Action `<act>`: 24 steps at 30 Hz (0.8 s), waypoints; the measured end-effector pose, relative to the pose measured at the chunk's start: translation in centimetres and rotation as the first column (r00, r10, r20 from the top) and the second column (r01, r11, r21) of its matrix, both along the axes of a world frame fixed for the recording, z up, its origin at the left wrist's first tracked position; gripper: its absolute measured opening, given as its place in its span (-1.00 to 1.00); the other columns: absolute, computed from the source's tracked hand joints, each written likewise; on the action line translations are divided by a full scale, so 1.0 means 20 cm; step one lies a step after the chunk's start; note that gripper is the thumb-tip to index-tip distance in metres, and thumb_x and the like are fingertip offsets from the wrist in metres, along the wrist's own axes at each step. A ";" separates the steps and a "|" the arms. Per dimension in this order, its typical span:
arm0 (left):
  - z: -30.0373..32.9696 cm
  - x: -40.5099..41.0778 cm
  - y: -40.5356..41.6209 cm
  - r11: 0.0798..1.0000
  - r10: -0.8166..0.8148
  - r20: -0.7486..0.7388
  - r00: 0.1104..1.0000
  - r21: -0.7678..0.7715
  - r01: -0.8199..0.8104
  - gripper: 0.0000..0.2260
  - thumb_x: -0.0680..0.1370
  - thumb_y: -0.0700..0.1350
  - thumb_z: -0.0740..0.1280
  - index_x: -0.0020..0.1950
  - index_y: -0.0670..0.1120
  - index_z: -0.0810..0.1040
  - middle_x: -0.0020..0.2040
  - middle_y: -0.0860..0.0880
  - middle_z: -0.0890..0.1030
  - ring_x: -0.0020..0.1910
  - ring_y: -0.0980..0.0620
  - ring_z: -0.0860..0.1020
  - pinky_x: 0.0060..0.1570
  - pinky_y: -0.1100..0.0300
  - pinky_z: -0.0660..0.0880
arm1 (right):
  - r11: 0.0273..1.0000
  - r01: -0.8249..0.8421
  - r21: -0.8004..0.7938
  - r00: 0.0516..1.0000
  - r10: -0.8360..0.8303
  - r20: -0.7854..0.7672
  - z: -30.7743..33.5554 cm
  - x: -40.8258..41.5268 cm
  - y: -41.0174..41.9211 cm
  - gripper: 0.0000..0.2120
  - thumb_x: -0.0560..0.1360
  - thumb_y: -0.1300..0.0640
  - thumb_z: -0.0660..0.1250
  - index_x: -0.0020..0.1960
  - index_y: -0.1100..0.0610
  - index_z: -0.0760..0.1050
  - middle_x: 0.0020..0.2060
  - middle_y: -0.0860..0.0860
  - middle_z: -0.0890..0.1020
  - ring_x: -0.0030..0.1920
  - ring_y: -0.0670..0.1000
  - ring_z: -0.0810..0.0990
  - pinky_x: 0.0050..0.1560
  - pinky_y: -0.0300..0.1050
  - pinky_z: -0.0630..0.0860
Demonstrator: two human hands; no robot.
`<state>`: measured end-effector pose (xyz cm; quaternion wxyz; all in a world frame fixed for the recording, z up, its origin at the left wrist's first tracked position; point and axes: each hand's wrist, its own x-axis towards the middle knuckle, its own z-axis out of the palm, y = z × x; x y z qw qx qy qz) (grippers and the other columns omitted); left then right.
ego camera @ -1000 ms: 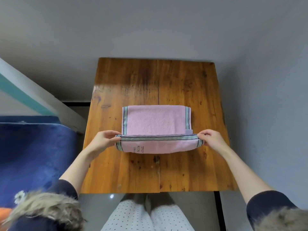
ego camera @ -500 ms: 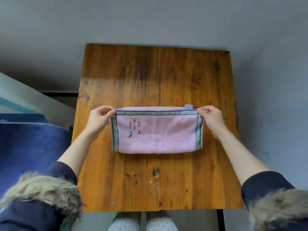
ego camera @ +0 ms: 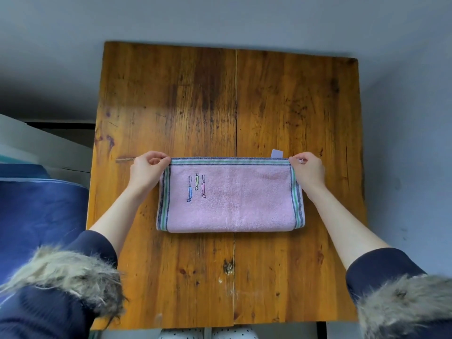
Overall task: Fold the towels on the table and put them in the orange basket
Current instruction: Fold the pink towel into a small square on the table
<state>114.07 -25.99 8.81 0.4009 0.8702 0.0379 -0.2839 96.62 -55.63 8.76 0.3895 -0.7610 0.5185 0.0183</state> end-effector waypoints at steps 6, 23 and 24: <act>0.02 -0.02 -0.02 0.992 0.011 0.098 0.995 0.122 -0.023 -0.72 0.53 0.00 0.32 0.19 -0.08 0.47 0.12 -0.13 0.50 0.12 -0.10 0.47 0.17 -0.03 0.43 | 0.997 0.048 -0.060 0.998 -0.051 -0.047 0.01 -0.01 0.03 -0.69 0.56 0.03 0.24 0.22 0.19 0.43 0.14 0.13 0.52 0.12 0.10 0.50 0.06 -0.05 0.46; -0.26 -0.41 -0.05 0.630 -0.769 0.420 0.482 0.628 0.458 -0.44 0.55 0.25 0.00 0.52 0.09 0.12 0.55 -0.12 0.02 0.52 -0.17 -0.05 0.46 -0.15 -0.16 | 0.598 -0.635 -0.489 0.754 0.619 -0.220 -0.27 -0.22 0.32 -0.44 0.59 -0.16 0.01 0.51 0.07 0.11 0.51 0.12 0.08 0.52 0.07 -0.03 0.50 0.05 -0.12; -0.27 -0.41 -0.02 0.638 -0.761 0.422 0.493 0.623 0.452 -0.44 0.55 0.25 -0.02 0.52 0.09 0.10 0.55 -0.12 0.02 0.53 -0.16 -0.06 0.47 -0.10 -0.15 | 0.625 -0.607 -0.491 0.780 0.585 -0.220 -0.28 -0.24 0.30 -0.44 0.59 -0.17 -0.01 0.51 0.06 0.10 0.51 0.12 0.08 0.52 0.05 -0.05 0.50 0.01 -0.13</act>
